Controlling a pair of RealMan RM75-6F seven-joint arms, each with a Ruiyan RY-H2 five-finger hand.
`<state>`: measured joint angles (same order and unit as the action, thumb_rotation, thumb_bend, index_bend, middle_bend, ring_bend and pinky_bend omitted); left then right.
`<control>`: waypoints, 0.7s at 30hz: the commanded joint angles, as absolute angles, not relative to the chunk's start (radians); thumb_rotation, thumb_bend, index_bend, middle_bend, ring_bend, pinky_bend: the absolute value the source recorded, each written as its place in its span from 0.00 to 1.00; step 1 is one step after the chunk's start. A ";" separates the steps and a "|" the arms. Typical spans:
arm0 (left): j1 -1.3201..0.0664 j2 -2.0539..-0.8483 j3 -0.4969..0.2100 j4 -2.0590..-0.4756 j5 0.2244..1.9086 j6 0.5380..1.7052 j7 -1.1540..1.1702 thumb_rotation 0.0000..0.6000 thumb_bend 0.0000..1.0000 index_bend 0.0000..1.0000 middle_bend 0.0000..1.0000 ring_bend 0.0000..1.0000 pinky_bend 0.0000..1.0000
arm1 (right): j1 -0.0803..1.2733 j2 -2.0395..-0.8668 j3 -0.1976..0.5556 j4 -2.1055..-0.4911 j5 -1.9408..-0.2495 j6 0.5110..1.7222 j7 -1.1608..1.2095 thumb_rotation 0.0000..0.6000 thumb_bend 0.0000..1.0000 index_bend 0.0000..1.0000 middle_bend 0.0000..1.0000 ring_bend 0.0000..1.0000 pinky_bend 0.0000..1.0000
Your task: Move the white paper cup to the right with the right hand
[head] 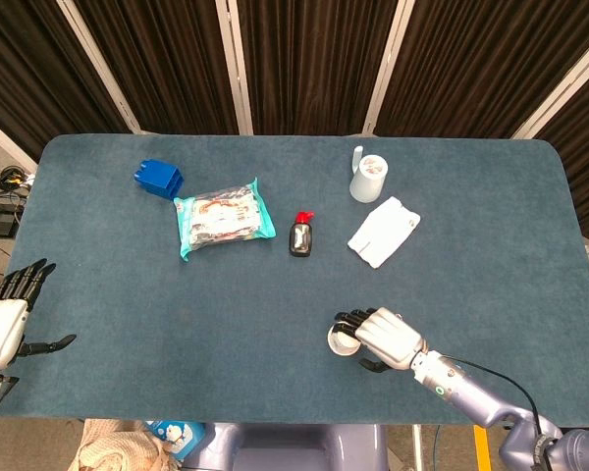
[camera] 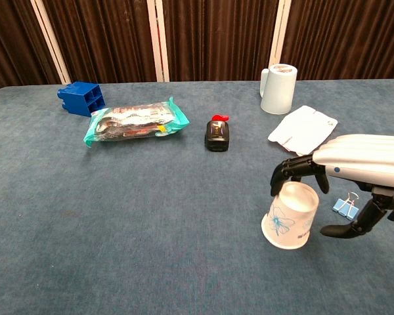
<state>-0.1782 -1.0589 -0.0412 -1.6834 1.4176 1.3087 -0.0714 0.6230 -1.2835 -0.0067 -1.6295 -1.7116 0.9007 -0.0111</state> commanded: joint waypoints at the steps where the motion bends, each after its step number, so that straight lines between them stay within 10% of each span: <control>1: -0.178 -1.059 -0.041 -1.684 1.417 1.308 -0.072 1.00 0.00 0.00 0.00 0.00 0.00 | 0.622 -1.297 -0.004 -1.620 -1.700 0.908 -0.018 1.00 0.37 0.42 0.35 0.43 0.55; 21: -0.178 -1.055 -0.041 -1.689 1.410 1.307 -0.079 1.00 0.00 0.00 0.00 0.00 0.00 | 0.637 -1.225 0.025 -1.641 -1.634 0.939 -0.045 1.00 0.39 0.52 0.40 0.48 0.60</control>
